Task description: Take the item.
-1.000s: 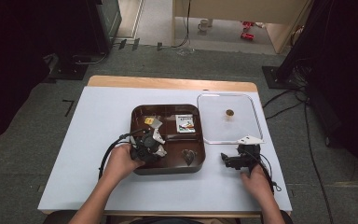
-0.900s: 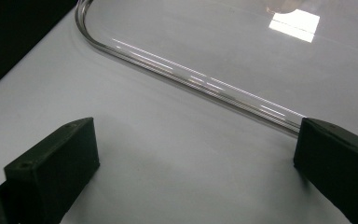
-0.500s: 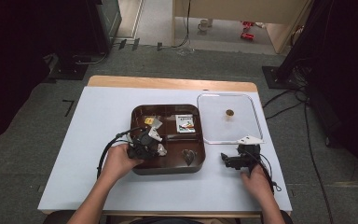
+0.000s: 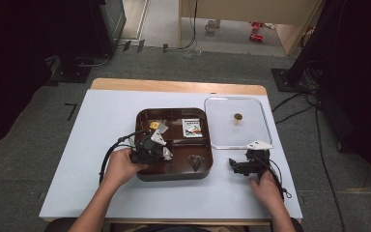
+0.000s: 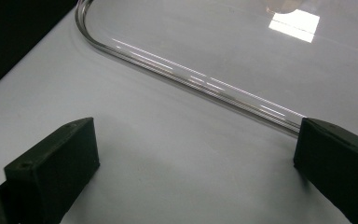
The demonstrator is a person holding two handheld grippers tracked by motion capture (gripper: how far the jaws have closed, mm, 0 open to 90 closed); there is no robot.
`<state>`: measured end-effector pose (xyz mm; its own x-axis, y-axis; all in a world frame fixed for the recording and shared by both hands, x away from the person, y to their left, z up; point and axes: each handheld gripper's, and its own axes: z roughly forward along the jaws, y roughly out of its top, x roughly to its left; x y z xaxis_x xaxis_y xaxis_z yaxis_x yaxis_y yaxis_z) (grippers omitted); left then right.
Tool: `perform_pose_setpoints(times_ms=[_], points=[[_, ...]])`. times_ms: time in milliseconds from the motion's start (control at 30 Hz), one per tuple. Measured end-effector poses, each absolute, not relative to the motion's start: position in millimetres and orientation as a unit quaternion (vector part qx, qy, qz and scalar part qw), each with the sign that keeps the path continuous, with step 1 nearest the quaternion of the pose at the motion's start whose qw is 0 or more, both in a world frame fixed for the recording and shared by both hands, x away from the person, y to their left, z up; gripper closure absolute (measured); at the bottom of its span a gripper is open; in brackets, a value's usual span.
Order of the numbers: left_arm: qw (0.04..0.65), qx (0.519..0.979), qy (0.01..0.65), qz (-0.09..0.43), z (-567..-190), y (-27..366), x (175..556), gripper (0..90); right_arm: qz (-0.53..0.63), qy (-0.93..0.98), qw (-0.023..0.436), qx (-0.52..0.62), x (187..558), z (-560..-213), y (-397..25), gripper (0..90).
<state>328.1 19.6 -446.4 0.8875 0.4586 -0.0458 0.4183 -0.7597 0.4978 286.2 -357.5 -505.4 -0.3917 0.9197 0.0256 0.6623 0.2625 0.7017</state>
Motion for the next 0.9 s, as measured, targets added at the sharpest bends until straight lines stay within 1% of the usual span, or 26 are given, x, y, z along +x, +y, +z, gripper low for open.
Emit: perform_pose_setpoints(times_ms=[900], points=[[0.293,0.922,0.249,0.047,-430.4,44.5,327.0,84.5,0.323,0.769,0.199,0.515,286.3,-505.4,-357.4,0.0]])
